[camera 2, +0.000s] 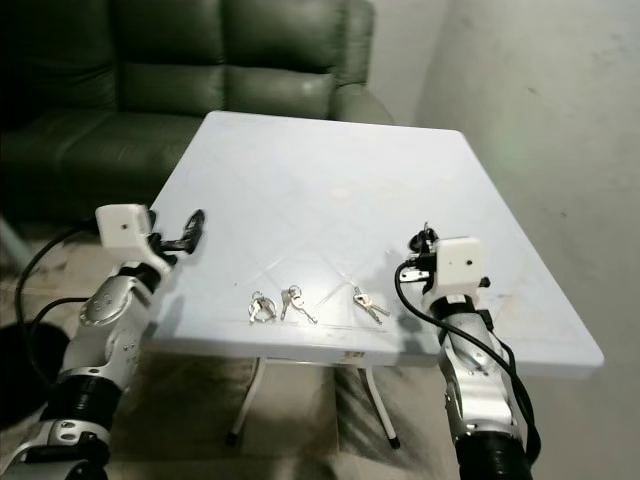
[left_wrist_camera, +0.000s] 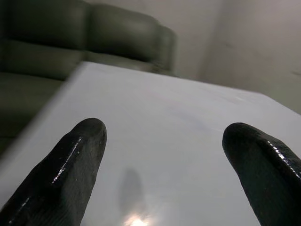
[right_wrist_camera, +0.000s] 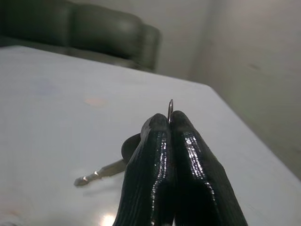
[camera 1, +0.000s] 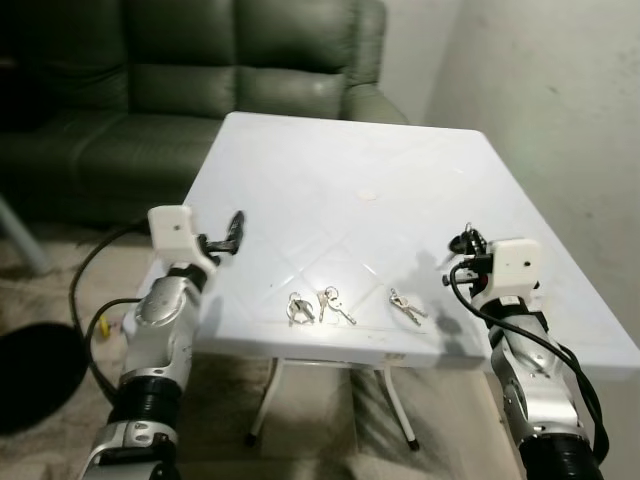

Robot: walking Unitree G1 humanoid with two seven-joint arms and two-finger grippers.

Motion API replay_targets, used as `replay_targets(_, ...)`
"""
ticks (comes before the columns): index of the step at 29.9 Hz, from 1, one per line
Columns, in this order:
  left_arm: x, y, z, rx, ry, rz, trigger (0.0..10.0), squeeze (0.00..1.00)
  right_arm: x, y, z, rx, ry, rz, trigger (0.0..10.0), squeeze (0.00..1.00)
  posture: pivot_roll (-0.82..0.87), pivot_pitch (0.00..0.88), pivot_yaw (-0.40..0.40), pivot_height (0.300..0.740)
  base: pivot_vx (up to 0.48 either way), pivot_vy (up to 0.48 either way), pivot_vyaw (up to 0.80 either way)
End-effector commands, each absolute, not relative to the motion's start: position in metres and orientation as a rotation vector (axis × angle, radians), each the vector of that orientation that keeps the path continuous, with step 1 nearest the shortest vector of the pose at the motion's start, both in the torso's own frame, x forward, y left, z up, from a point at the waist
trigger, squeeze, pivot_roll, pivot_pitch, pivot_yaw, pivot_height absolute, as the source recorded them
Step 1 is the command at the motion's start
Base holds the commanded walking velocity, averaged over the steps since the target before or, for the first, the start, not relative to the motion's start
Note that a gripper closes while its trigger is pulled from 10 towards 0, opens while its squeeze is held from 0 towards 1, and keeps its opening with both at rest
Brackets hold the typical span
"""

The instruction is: Hang keys on a hook

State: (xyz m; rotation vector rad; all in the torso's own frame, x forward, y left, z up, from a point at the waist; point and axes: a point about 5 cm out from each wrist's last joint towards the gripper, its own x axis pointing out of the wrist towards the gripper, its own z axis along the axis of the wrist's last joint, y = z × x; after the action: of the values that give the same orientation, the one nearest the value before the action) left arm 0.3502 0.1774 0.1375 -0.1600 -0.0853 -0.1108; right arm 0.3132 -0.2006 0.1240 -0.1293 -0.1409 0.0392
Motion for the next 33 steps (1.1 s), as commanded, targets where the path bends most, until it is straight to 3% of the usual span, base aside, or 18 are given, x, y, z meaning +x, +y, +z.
replay_targets(1,0.352,0.162,0.142,-0.17,-0.092,-0.15,10.0,0.0,0.311,-0.21,0.126,-0.136,-0.143,0.01,10.0,0.0,0.06,0.0,-0.047,0.74,0.0,0.0,-0.74)
replay_targets(33,0.345,0.144,0.134,-0.19,-0.07,-0.156,10.0,0.0,0.304,-0.209,0.126,-0.119,-0.135,-0.011,10.0,0.0,0.04,0.0,-0.048,0.74,0.0,0.0,-0.74)
